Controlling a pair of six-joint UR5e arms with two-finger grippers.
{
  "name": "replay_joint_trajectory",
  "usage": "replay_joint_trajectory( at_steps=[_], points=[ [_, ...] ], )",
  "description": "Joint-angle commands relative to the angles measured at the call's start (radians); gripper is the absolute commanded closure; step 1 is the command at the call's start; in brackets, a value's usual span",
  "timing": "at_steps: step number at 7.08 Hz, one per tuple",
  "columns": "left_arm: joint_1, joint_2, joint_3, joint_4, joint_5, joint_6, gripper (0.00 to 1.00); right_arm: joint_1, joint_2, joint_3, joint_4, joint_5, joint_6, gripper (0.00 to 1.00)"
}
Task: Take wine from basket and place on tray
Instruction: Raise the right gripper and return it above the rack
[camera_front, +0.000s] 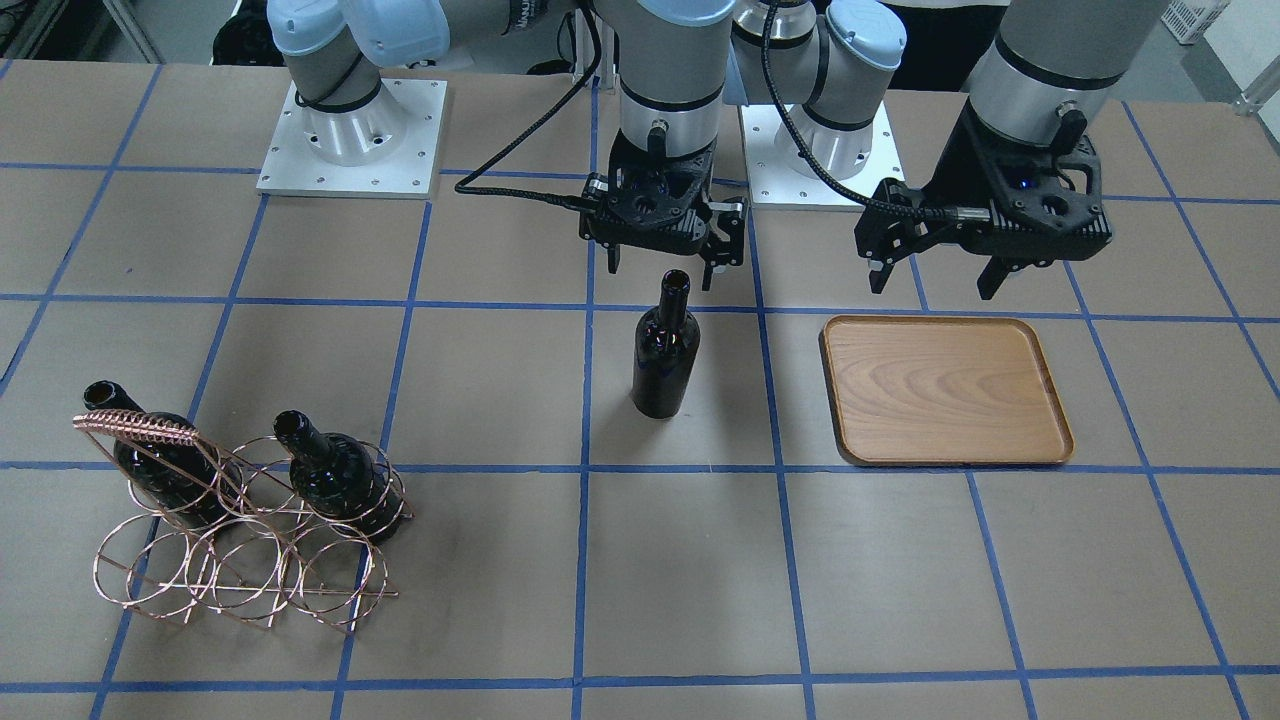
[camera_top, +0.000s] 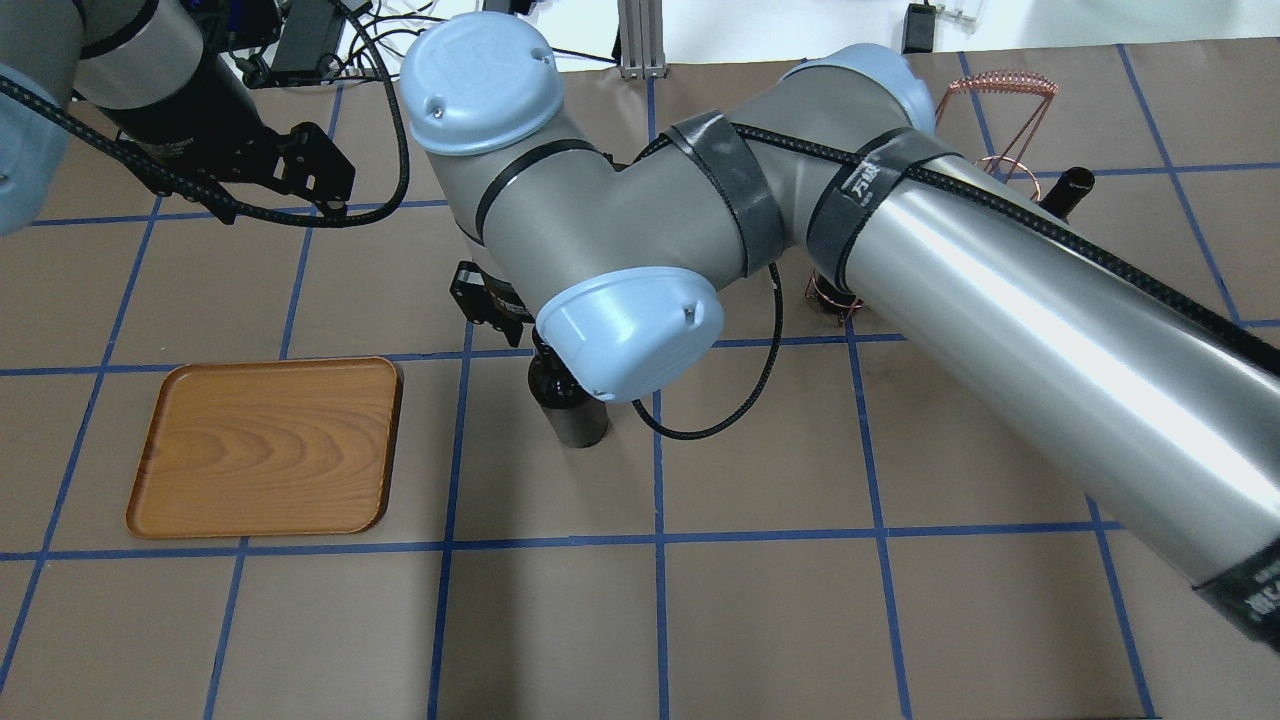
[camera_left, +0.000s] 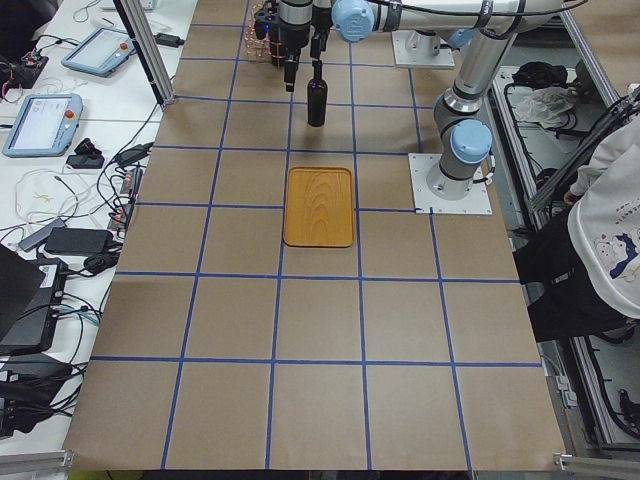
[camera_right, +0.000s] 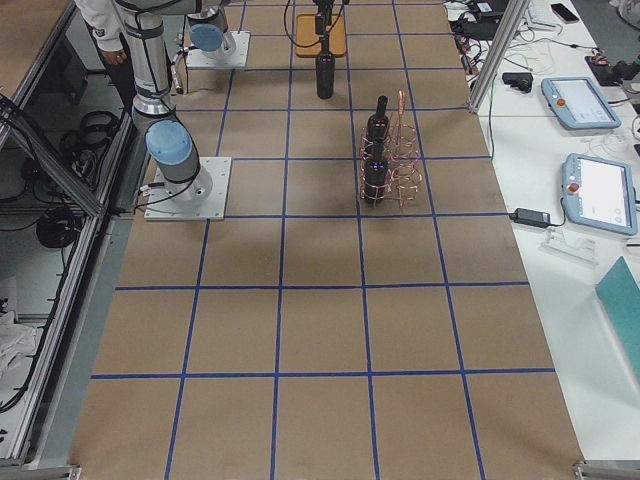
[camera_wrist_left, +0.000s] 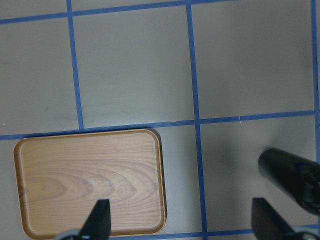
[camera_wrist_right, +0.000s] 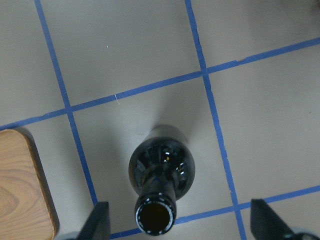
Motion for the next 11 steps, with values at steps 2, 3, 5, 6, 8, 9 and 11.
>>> replay_joint_trajectory(
  at_steps=[2, 3, 5, 6, 8, 9, 11],
  points=[
    [-0.001, 0.000, 0.000, 0.001, 0.002, 0.000, 0.00, -0.157, -0.086, -0.018, 0.157, -0.046, -0.144, 0.00],
    [0.000, 0.000, 0.000, 0.001, 0.002, 0.000, 0.00, -0.245, -0.133, -0.025, 0.211, -0.046, -0.290, 0.00],
    [-0.001, 0.000, 0.000, 0.001, 0.002, -0.002, 0.00, -0.452, -0.202, -0.035, 0.311, -0.074, -0.580, 0.00],
    [-0.001, 0.000, 0.000, -0.001, 0.000, -0.002, 0.00, -0.551, -0.209, -0.035, 0.316, -0.074, -0.691, 0.00],
    [-0.003, 0.000, 0.000, -0.010, 0.000, -0.002, 0.00, -0.651, -0.216, -0.032, 0.316, -0.104, -0.889, 0.00],
    [-0.003, 0.000, 0.000, -0.010, 0.000, -0.003, 0.00, -0.651, -0.218, -0.023, 0.326, -0.098, -0.885, 0.00],
    [-0.003, 0.000, 0.000, -0.016, 0.000, -0.008, 0.00, -0.648, -0.221, -0.023, 0.366, -0.077, -0.812, 0.01]
  ],
)
